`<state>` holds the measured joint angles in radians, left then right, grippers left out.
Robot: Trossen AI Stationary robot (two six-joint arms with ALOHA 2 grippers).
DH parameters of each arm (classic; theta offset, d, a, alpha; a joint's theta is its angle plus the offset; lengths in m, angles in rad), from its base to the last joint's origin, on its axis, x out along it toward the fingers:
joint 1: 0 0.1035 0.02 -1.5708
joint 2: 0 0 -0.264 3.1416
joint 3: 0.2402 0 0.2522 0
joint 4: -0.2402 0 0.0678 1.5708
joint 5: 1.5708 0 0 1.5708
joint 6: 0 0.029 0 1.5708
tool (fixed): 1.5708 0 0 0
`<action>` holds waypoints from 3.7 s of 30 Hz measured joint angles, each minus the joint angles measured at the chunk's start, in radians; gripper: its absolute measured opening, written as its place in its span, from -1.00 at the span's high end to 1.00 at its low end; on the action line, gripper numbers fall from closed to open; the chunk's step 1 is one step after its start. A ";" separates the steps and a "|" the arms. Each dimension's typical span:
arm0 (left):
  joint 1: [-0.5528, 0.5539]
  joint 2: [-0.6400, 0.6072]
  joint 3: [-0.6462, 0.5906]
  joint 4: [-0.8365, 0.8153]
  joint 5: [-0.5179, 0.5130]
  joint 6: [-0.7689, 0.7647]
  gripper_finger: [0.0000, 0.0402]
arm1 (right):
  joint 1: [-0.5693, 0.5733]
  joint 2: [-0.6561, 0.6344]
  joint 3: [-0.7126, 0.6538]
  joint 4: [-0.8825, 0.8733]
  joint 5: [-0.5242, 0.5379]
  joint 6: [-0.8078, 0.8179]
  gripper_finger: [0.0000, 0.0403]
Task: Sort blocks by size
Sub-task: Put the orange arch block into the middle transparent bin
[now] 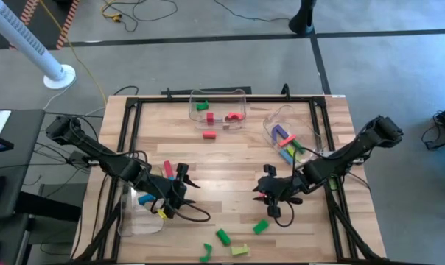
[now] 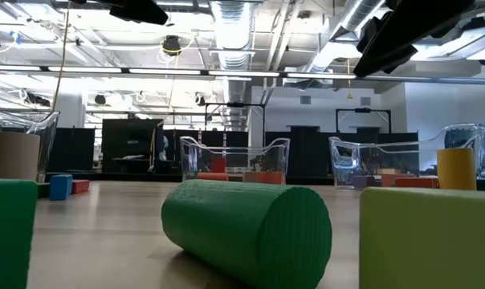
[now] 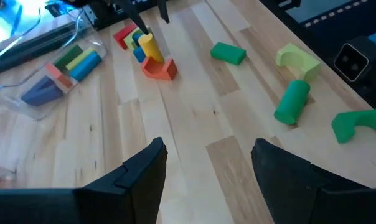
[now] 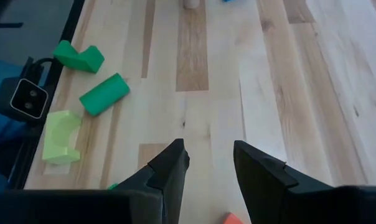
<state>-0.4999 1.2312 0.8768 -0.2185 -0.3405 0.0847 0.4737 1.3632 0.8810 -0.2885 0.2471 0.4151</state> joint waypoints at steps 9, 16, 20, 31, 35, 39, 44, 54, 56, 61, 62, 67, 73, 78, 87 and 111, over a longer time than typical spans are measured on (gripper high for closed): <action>0.003 0.000 -0.004 0.035 0.062 0.033 -0.13 | -0.045 0.064 0.002 0.022 -0.118 0.030 0.19; 0.041 0.000 -0.112 0.212 0.149 0.030 -0.13 | -0.056 0.151 0.091 -0.125 -0.159 0.028 0.19; 0.066 0.000 -0.152 0.235 0.153 0.007 -0.13 | -0.037 0.196 0.157 -0.239 -0.160 0.025 0.19; 0.071 -0.001 -0.212 0.358 0.179 0.041 -0.13 | -0.015 0.294 0.219 -0.396 -0.163 0.149 0.19; 0.071 -0.001 -0.212 0.358 0.179 0.050 -0.13 | -0.015 0.294 0.219 -0.417 -0.163 0.196 0.19; 0.071 -0.001 -0.212 0.358 0.183 0.058 -0.13 | -0.015 0.294 0.219 -0.416 -0.163 0.209 0.19; 0.071 -0.001 -0.212 0.358 0.183 0.066 -0.13 | -0.015 0.294 0.219 -0.415 -0.163 0.217 0.19; 0.071 -0.001 -0.212 0.357 0.183 0.073 -0.13 | -0.015 0.294 0.218 -0.415 -0.162 0.242 0.19; 0.071 -0.001 -0.212 0.357 0.183 0.073 -0.13 | -0.015 0.294 0.217 -0.415 -0.162 0.254 0.19; 0.071 -0.001 -0.212 0.357 0.184 0.071 -0.13 | -0.010 0.294 0.200 -0.395 -0.126 0.271 0.19; 0.071 -0.001 -0.212 0.356 0.184 0.071 -0.13 | -0.009 0.294 0.190 -0.391 -0.113 0.275 0.19; 0.071 -0.001 -0.212 0.355 0.184 0.069 -0.13 | -0.009 0.294 0.157 -0.386 -0.105 0.318 0.19; 0.071 -0.001 -0.212 0.342 0.184 0.065 -0.13 | -0.009 0.293 0.115 -0.282 -0.085 0.321 0.19; 0.071 -0.001 -0.212 0.341 0.184 0.061 -0.13 | -0.010 0.294 0.101 -0.304 -0.070 0.330 0.19; 0.071 -0.001 -0.212 0.339 0.184 0.060 -0.13 | -0.006 0.294 0.109 -0.309 -0.054 0.322 0.19; 0.071 -0.001 -0.212 0.337 0.185 0.067 -0.13 | -0.009 0.294 0.043 -0.249 -0.044 0.397 0.19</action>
<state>-0.4294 1.2304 0.6647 0.1184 -0.1558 0.1521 0.4648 1.6573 0.9239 -0.5371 0.2029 0.8120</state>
